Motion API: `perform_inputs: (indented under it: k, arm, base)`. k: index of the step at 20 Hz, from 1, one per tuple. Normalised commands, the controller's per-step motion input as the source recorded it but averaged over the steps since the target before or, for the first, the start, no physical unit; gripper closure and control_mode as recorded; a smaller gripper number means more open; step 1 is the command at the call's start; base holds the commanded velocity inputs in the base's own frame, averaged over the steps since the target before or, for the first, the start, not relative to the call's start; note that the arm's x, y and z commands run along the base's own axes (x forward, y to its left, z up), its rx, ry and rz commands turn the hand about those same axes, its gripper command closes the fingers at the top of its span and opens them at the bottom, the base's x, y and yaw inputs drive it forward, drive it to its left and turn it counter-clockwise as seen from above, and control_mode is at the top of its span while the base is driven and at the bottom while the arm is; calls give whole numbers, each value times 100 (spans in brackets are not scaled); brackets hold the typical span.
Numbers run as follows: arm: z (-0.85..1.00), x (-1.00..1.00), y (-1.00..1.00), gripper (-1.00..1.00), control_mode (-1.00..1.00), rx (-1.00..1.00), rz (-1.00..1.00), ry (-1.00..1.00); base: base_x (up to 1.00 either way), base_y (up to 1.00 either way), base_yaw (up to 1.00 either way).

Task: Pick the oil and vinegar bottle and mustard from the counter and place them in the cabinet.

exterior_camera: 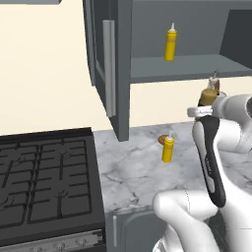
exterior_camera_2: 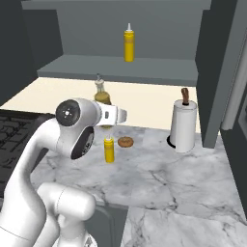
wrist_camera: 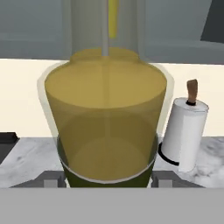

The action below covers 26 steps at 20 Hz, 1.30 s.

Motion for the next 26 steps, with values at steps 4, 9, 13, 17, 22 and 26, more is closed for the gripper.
perform_inputs:
  k: [4, 9, 13, 17, 22, 26]
  arm:
    - [63, 0, -22, 100, -100, -3, -8, -10]
    - [67, 0, -16, 100, -100, -5, -9, -7]
    - [61, 0, -14, 100, -100, -6, -7, -6]
    - [45, 10, -15, 100, -100, -2, -3, -4]
    - [25, 24, -13, 100, -100, 0, 0, -2]
    - [14, 33, -11, 100, -100, 0, 0, -1]
  base:
    - [0, 0, 0]
    - [0, 0, 0]
    - [0, 0, 0]
    - [0, 0, 0]
    - [0, 0, 0]
    - [0, 0, 0]
